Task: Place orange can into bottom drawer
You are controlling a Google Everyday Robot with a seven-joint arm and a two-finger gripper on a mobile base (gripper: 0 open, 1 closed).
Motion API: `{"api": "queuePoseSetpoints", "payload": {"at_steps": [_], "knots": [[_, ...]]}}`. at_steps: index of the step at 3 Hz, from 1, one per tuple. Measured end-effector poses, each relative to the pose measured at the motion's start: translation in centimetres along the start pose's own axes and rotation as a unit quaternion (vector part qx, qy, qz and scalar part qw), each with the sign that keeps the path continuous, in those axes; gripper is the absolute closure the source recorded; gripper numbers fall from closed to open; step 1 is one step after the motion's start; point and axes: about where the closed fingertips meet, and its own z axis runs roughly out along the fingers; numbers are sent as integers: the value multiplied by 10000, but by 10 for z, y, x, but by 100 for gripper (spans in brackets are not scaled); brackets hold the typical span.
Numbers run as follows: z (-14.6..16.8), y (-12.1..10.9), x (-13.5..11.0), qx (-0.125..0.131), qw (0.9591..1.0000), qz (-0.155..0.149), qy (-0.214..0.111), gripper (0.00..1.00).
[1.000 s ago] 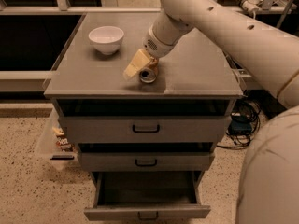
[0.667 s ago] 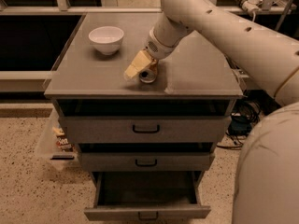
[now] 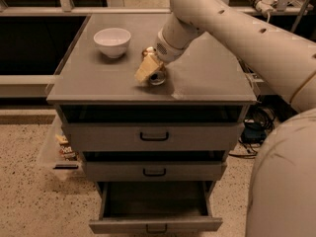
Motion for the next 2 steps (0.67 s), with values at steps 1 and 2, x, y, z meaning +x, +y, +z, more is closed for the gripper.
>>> {"api": "queuePoseSetpoints", "payload": {"at_steps": [1, 2], "knots": [[0, 0, 0, 0, 10000, 0, 0, 64], [0, 0, 0, -1, 10000, 0, 1, 89]]}}
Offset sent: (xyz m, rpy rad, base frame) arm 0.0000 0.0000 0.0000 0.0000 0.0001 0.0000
